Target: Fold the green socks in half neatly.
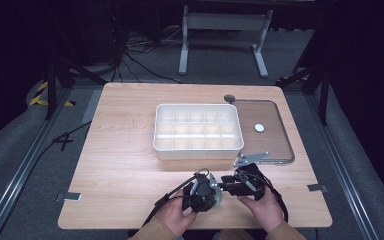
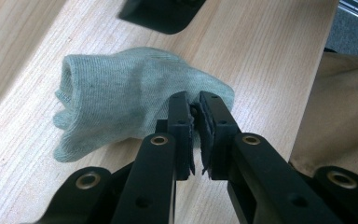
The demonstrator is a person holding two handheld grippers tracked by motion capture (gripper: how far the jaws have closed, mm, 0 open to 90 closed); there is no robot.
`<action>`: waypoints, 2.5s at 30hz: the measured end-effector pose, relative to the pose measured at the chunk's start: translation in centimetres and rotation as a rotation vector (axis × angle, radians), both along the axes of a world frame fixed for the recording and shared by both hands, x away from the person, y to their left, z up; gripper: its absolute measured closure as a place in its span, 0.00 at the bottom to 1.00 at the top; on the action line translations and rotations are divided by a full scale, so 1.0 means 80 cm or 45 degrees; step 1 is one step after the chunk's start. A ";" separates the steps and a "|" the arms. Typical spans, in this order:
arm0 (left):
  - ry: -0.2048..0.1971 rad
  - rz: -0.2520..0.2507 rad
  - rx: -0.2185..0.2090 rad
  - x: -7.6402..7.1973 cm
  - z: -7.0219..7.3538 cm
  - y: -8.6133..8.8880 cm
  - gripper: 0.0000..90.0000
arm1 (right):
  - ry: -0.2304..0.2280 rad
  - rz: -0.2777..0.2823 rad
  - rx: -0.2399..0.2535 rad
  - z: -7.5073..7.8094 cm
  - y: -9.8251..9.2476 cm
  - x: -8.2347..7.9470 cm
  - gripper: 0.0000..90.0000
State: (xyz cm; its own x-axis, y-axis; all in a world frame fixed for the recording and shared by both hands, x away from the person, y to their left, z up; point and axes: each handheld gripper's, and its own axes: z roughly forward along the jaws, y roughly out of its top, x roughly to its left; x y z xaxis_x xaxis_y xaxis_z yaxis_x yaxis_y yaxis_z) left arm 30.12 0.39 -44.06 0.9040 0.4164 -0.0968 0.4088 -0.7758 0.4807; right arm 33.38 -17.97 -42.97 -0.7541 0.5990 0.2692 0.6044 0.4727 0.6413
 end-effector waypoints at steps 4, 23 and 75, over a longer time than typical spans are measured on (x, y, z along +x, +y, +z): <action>0.007 0.006 -0.002 0.000 0.000 0.000 0.93 | 0.001 0.016 0.017 -0.001 0.013 0.006 0.65; 0.013 0.006 0.016 0.002 0.000 0.000 0.94 | 0.126 0.034 -0.058 -0.026 0.038 0.032 0.57; -0.005 0.138 -0.115 0.013 0.030 0.061 0.87 | 0.029 0.061 -0.012 0.021 0.027 0.028 0.82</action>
State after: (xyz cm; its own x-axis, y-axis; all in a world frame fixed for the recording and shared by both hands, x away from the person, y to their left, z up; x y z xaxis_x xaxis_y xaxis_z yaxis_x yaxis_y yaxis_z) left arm 31.14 5.27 -41.64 0.8548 0.5013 -0.1347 0.4856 -0.6806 0.5486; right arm 35.60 -15.83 -41.27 -0.7757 0.5649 0.2814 0.5955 0.5075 0.6228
